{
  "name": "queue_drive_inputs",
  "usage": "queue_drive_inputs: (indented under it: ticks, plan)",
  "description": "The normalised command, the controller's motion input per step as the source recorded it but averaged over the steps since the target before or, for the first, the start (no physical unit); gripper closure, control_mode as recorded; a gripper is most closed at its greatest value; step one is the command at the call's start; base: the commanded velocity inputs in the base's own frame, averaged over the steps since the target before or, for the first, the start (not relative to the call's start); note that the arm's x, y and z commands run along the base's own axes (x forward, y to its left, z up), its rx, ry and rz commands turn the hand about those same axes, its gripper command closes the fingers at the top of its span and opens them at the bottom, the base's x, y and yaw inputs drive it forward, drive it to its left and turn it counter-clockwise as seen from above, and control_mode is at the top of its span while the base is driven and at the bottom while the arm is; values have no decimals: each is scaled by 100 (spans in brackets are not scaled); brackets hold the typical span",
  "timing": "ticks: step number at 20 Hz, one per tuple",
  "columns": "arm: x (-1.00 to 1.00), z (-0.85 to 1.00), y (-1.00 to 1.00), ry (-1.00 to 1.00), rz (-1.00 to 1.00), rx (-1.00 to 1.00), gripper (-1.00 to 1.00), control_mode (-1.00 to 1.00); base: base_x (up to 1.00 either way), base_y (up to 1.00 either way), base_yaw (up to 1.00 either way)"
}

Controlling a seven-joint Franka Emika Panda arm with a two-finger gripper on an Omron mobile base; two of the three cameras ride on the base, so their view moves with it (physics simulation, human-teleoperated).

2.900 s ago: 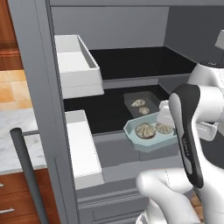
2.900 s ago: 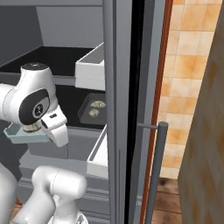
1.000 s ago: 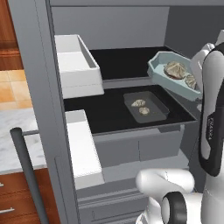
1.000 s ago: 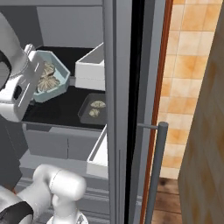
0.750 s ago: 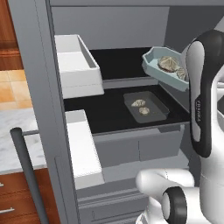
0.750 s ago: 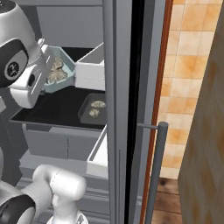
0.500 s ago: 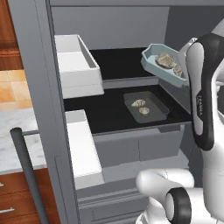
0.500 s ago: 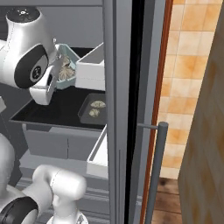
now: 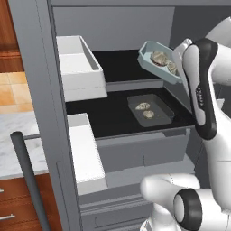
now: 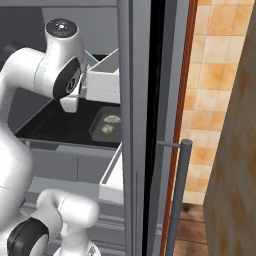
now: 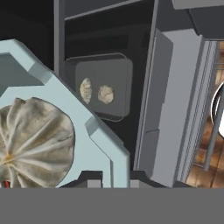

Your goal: Place two dumplings into each of the tupperware containers and then place the containers in the fridge.

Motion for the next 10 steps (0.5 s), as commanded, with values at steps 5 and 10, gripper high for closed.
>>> queue_drive_inputs:
  ticks: [5, 10]
  plan:
    - [55, 0, 11, 1, 0, 0, 100, -100, 0, 0, 0]
    - [61, -10, 5, 0, 0, 0, 100, -100, 0, 0, 0]
